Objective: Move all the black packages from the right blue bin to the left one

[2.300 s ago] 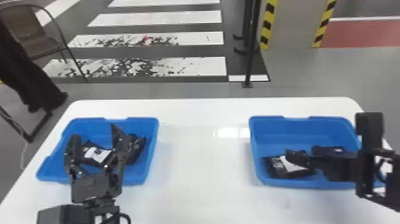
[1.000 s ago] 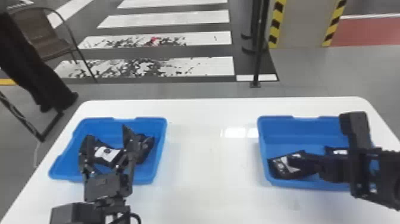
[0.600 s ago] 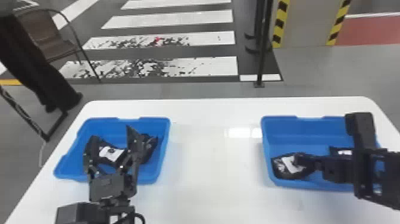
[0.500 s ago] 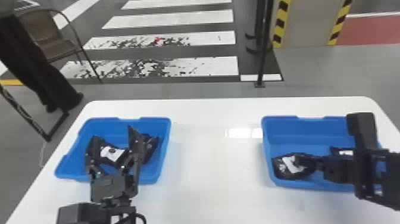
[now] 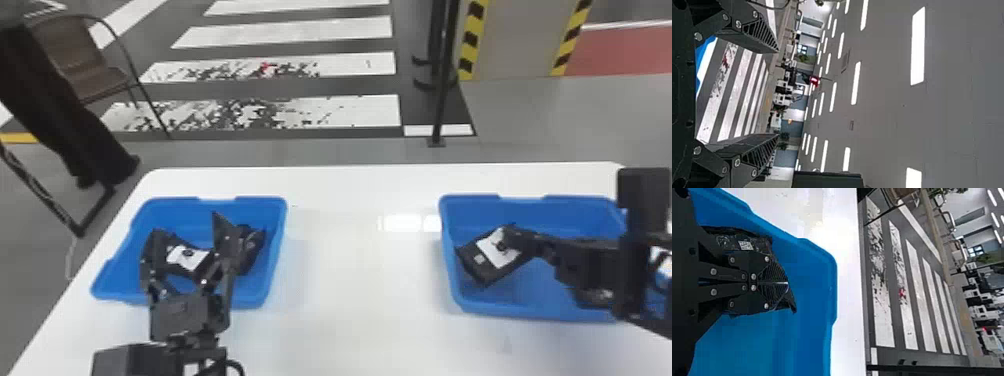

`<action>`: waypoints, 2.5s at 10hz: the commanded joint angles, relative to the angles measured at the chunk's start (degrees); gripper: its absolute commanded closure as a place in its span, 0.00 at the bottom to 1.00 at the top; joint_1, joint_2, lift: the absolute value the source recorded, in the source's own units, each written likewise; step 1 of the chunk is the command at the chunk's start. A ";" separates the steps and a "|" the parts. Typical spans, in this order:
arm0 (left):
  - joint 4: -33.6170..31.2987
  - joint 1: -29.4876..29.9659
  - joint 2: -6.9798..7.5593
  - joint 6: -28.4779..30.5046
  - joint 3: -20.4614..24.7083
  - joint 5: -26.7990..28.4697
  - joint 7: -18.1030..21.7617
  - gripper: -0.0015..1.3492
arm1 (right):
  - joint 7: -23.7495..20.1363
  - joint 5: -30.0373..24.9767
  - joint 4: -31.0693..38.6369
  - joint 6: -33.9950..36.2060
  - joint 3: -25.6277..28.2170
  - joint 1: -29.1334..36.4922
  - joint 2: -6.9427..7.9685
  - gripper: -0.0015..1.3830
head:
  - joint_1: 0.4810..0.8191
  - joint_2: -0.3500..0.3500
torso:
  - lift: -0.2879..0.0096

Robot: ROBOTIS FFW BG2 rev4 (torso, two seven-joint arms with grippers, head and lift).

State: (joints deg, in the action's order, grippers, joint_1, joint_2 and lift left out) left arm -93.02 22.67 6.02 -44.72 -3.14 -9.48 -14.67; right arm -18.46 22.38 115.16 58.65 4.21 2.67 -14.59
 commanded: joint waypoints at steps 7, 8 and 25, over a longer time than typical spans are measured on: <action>0.00 -0.17 0.04 -0.01 -0.74 -0.12 0.00 0.23 | -1.32 -2.16 1.49 3.08 2.41 0.28 -0.52 0.06 | 0.63 0.63 | 0.45; 0.00 -0.17 0.04 -0.01 -0.74 -0.12 0.00 0.23 | -1.32 -3.53 0.51 3.78 2.07 -0.71 -0.52 0.09 | 0.63 0.63 | 0.45; 0.00 0.25 -0.14 0.28 0.06 -0.46 0.00 0.23 | -2.55 0.70 -19.74 5.47 -9.47 -13.22 -2.28 0.87 | 0.63 0.71 | 0.45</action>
State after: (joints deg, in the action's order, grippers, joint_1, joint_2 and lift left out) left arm -93.02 22.92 5.89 -44.44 -3.11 -9.98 -14.67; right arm -20.99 22.09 95.10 64.39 -5.84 -11.08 -16.87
